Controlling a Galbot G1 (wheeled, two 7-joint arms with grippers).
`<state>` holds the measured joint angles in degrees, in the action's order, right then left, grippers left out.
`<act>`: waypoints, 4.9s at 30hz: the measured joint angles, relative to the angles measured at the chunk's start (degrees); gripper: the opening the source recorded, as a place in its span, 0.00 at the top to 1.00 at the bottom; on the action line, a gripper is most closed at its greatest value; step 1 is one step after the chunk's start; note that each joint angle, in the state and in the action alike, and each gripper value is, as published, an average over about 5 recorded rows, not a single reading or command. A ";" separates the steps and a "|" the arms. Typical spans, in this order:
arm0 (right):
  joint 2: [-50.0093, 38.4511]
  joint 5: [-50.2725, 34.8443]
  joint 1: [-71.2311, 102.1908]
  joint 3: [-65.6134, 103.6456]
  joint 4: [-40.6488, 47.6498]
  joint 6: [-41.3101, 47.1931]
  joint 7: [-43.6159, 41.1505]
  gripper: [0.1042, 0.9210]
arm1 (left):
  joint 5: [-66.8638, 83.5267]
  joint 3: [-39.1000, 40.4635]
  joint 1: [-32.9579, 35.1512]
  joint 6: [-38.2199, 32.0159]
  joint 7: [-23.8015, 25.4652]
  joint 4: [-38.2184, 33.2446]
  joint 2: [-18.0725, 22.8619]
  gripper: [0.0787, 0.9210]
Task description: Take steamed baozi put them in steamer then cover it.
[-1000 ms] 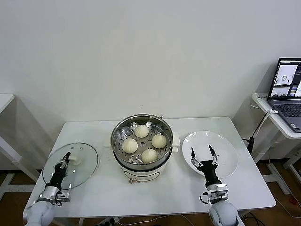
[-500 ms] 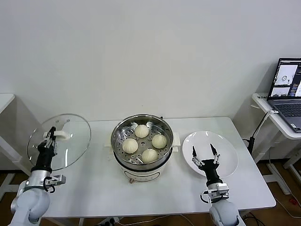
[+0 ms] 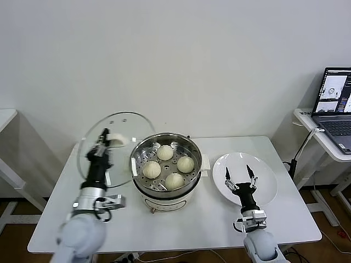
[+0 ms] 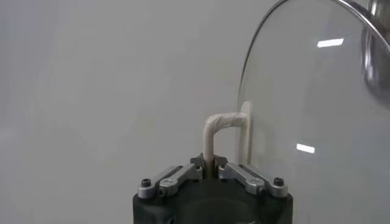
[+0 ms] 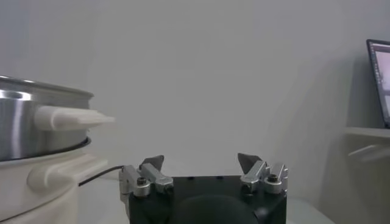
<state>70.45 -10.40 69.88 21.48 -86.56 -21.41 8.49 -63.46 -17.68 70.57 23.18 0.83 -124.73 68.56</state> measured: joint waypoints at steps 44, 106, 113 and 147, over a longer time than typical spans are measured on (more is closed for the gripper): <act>1.21 0.96 -1.45 0.60 2.55 -0.02 0.16 0.12 | -26.55 20.64 -14.16 10.60 16.59 18.26 17.41 0.87; 1.49 1.31 -2.61 0.06 3.18 -0.04 0.15 0.12 | -29.17 18.27 -11.72 9.15 17.57 19.73 18.04 0.47; 1.36 1.36 -2.78 0.08 2.88 0.03 0.15 0.12 | -26.67 18.89 -10.20 9.61 18.40 15.61 16.02 0.23; -2.33 -10.75 3.92 3.28 -7.29 7.08 1.62 0.12 | 56.09 -17.59 5.59 -17.74 1.02 11.47 1.18 0.12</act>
<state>68.12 -21.14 73.80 24.76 -93.84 -14.33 10.12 -7.38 -35.27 76.16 5.43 1.85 -113.25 69.74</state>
